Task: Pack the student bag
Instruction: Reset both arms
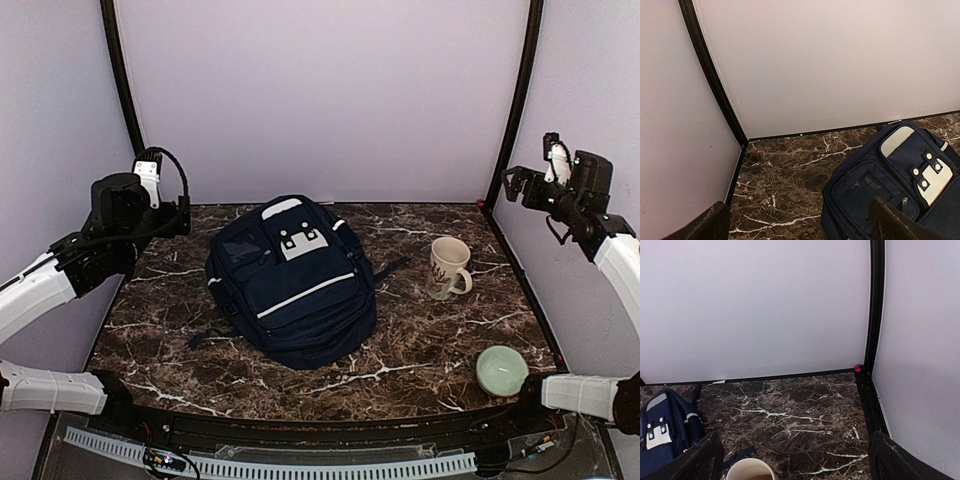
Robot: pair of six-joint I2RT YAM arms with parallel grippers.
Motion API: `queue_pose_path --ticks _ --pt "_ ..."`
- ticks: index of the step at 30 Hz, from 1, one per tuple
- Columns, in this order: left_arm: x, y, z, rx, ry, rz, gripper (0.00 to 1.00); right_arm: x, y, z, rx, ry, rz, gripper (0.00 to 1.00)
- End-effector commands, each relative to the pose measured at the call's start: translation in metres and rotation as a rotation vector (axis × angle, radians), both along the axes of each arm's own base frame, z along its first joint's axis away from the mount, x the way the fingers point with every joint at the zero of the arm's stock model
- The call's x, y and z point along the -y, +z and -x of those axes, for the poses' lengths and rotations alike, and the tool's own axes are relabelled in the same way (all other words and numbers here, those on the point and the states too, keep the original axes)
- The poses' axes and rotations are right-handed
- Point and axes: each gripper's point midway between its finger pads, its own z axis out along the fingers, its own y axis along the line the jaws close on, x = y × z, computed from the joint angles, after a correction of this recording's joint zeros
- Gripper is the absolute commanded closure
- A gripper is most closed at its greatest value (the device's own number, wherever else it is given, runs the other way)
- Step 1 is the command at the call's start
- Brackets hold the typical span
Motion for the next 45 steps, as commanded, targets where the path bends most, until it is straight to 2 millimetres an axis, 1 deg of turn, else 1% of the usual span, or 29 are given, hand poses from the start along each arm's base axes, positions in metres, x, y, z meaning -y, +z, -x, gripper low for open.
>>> queue_pose_path --ticks 1,10,20,26,30,32,36,39,45 --pt "0.003 -0.005 -0.003 0.000 -0.012 0.011 0.01 -0.013 0.001 -0.002 0.029 0.074 -0.045 0.00" --pt "0.008 -0.008 -0.004 0.017 -0.036 0.022 0.01 -0.014 -0.002 -0.001 0.026 0.084 -0.051 0.00" --pt "0.005 -0.006 -0.001 0.041 -0.029 0.033 0.01 -0.016 -0.005 -0.006 0.015 0.102 -0.053 0.00" --pt "0.011 -0.006 0.001 0.068 -0.083 0.004 0.01 -0.020 -0.007 -0.008 0.010 0.126 -0.057 0.00" --pt "0.011 -0.004 0.005 0.107 -0.100 -0.012 0.01 -0.021 -0.008 -0.009 0.004 0.137 -0.063 0.00" --pt "0.012 -0.003 0.007 0.123 -0.121 -0.022 0.01 -0.021 -0.009 -0.010 0.002 0.140 -0.063 0.00" --pt "0.024 -0.001 0.010 0.131 -0.198 -0.014 0.01 -0.023 -0.009 -0.010 0.000 0.150 -0.068 0.00" --pt "0.030 -0.002 0.008 0.111 -0.220 -0.013 0.01 -0.022 -0.009 -0.011 0.001 0.150 -0.068 0.00" --pt "0.034 -0.006 0.002 0.072 -0.225 -0.021 0.01 -0.021 -0.011 -0.009 0.000 0.147 -0.068 0.00"
